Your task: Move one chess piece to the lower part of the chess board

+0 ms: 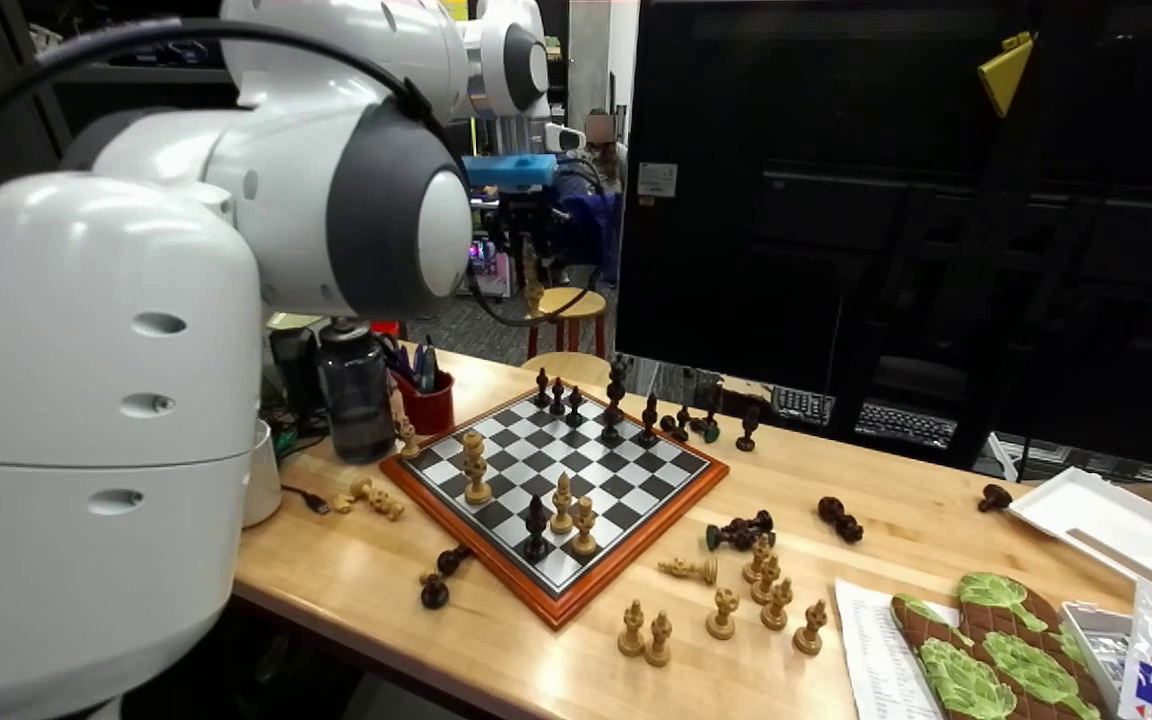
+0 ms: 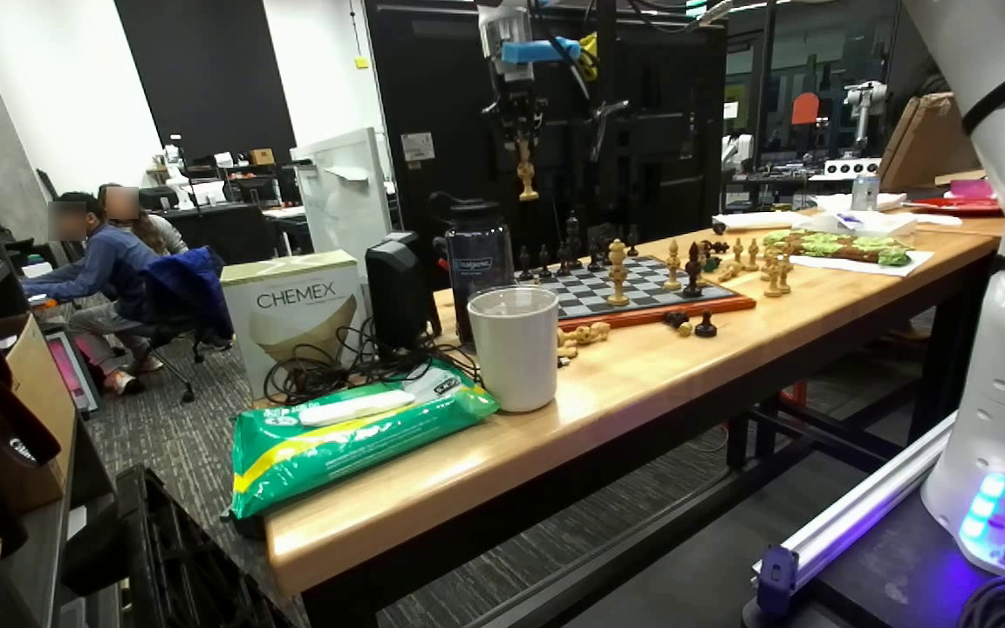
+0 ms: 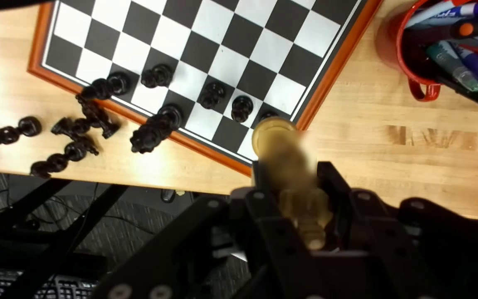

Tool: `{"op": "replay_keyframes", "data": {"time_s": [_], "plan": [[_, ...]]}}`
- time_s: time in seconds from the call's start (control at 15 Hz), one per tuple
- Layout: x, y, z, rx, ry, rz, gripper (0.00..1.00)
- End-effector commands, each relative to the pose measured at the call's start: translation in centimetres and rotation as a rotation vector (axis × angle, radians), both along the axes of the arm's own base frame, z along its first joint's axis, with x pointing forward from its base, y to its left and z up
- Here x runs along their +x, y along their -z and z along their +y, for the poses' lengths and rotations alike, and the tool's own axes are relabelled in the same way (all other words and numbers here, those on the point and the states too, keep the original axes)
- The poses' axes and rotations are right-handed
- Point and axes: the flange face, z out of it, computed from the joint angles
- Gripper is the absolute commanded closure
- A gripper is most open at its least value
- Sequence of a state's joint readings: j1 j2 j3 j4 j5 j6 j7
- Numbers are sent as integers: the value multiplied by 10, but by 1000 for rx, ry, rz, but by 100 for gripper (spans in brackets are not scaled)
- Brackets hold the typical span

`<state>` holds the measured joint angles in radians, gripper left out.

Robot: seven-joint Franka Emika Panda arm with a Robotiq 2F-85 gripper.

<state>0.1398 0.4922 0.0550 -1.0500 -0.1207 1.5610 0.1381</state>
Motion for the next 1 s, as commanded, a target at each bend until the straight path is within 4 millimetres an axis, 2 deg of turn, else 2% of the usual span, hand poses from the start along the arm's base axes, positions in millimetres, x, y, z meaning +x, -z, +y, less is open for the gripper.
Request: {"op": "replay_keyframes", "data": {"time_s": [0.0, 0.27, 0.53, 0.93], "plan": [[-43, -15, -13, 13, 114, 12, 92], [-74, -10, -19, 31, 214, 4, 92], [-103, 7, -16, 26, 249, -31, 92], [-144, 63, -17, 39, 210, -76, 92]]}}
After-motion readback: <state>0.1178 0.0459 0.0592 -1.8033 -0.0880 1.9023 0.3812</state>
